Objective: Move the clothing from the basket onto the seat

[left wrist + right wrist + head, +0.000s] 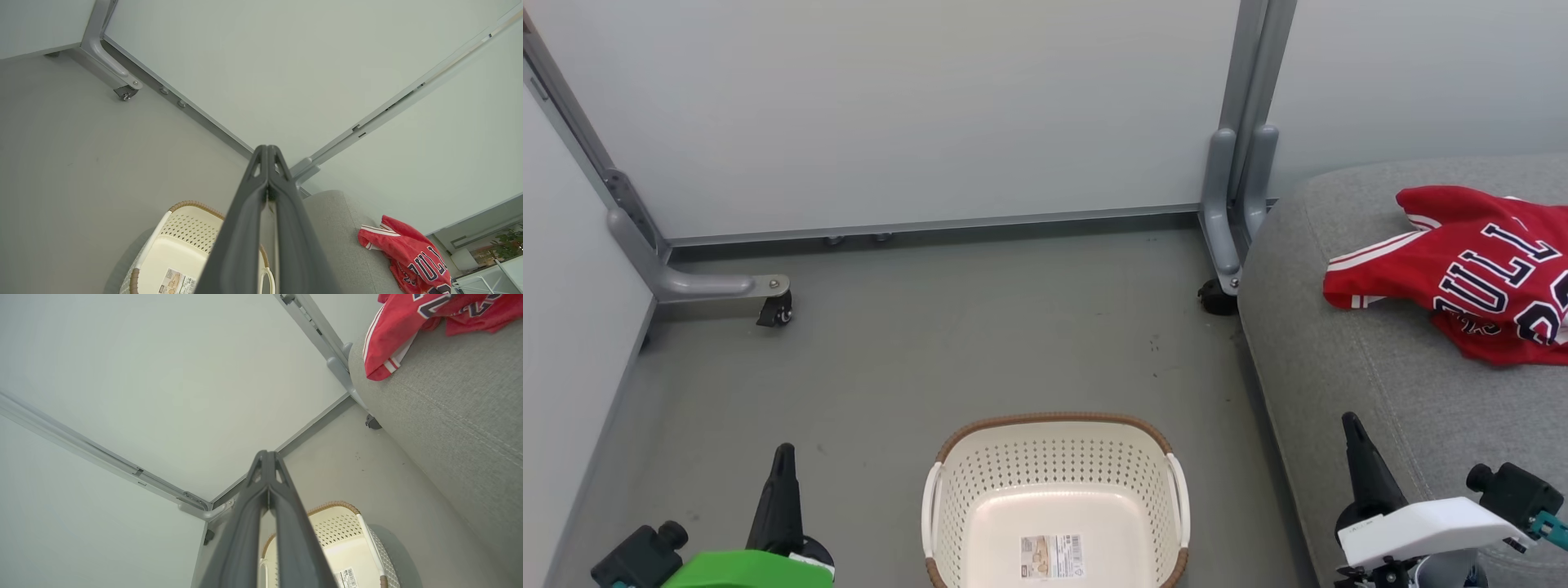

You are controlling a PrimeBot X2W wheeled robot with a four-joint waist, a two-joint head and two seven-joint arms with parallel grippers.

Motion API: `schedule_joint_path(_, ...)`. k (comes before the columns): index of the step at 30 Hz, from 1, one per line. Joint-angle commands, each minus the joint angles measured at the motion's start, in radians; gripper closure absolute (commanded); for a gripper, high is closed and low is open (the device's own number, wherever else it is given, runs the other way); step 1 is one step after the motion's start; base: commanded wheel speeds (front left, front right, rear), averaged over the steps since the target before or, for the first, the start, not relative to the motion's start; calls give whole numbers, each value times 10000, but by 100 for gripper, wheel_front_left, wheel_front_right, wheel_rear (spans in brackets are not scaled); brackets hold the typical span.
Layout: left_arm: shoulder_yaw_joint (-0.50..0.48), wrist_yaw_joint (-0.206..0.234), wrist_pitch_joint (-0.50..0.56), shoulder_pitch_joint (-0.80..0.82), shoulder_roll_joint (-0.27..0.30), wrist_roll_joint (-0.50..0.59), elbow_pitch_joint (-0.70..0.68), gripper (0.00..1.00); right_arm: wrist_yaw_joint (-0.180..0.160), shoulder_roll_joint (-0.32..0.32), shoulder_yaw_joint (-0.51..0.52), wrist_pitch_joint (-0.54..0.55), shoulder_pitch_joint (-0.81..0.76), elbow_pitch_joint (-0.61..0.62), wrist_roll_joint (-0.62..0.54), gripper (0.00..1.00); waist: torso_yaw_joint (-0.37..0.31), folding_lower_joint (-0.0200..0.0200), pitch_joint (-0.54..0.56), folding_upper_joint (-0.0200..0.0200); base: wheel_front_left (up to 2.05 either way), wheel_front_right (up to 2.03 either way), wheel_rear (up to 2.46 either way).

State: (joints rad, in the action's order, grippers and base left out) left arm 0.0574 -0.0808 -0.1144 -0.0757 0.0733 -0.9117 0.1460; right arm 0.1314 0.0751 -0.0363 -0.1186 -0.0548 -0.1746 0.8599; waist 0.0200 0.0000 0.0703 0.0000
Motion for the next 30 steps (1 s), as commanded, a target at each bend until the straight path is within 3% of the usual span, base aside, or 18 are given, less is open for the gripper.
schedule_joint_path(1, -103, -72, 55, 336, 62, -338, -48, 100, -5, 54, 72, 78, 268, 56, 350, 100, -4, 0, -13, 0, 0, 0, 0)
schedule_joint_path(30, -616, -266, 871, 1036, 92, -3416, 382, 100, -3, 91, 484, 896, 901, -255, 3668, 100, -73, 0, -267, 0, 0, 0, 0)
